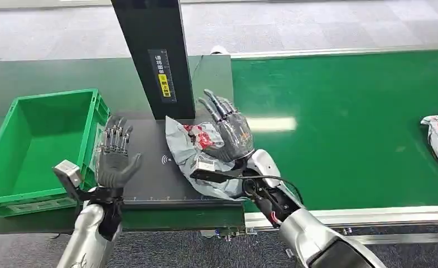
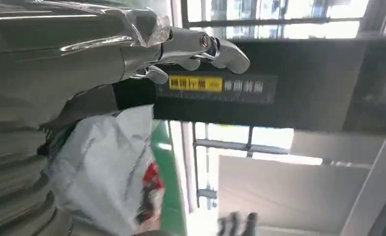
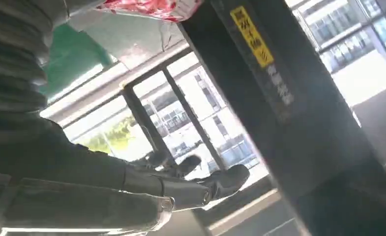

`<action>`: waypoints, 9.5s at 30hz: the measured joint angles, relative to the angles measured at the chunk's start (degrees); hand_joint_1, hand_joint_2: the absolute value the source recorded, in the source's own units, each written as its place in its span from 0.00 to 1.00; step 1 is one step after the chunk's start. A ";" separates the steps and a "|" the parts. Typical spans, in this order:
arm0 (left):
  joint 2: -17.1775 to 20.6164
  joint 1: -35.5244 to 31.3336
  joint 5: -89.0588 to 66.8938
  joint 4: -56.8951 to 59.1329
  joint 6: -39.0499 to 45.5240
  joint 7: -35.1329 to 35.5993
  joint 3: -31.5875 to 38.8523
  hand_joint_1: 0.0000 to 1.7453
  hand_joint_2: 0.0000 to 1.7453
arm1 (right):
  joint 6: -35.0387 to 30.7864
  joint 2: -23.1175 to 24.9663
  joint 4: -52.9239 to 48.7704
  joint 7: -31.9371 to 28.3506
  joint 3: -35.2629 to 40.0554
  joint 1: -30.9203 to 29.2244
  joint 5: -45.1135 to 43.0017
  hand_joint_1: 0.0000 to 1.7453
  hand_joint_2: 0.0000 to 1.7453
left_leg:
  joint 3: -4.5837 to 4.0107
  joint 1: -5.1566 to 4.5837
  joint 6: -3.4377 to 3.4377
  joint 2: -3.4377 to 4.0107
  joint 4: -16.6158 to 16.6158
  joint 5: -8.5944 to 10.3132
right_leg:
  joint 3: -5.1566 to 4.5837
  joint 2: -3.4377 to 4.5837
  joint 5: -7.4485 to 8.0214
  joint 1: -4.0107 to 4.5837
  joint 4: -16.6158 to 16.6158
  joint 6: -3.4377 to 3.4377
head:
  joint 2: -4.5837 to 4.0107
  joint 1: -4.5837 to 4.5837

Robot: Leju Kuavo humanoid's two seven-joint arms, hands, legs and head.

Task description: Moved the parcel from conveyor to table for the left to box.

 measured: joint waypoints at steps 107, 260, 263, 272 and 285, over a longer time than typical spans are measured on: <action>1.77 7.97 -47.10 -16.68 17.13 13.57 -17.00 0.00 1.00 | -3.13 -0.46 -16.39 -1.87 -12.98 8.59 1.37 0.00 1.00 | 0.00 0.00 0.01 -0.01 -0.01 -0.02 | 0.03 -0.02 -0.01 -0.01 0.00 0.00 | 0.00 -0.02; -0.77 -23.57 -77.93 -0.01 52.00 -6.82 54.65 0.00 0.00 | 38.35 -0.96 -1.79 3.96 7.11 -0.44 -3.92 0.00 1.00 | 0.10 0.01 -0.01 0.31 -0.01 0.05 | -0.01 0.25 0.10 0.02 0.05 -0.07 | 0.00 0.00; -2.03 -22.68 -69.54 -3.02 52.00 -6.86 54.45 0.00 0.00 | 38.22 -0.83 -1.44 3.79 7.41 -0.66 -4.18 0.00 1.00 | 0.09 0.01 -0.01 0.24 -0.01 0.05 | 0.01 0.22 0.10 0.02 0.05 -0.07 | 0.00 0.00; -5.90 -15.25 -44.71 -13.15 52.00 -6.93 45.32 0.00 0.00 | 35.40 -0.92 -1.13 3.55 7.39 -0.81 -6.96 0.00 1.00 | 0.10 0.00 -0.01 0.27 -0.01 0.04 | 0.01 0.23 0.10 0.01 0.03 -0.07 | 0.00 0.00; -4.54 -3.65 -17.12 -17.46 44.20 -4.82 17.21 0.00 1.00 | 30.46 -1.64 -2.43 3.20 2.73 -0.20 -14.46 0.00 1.00 | 0.12 0.00 0.00 0.22 0.00 0.04 | 0.04 0.20 0.11 0.00 0.00 -0.06 | 0.00 0.00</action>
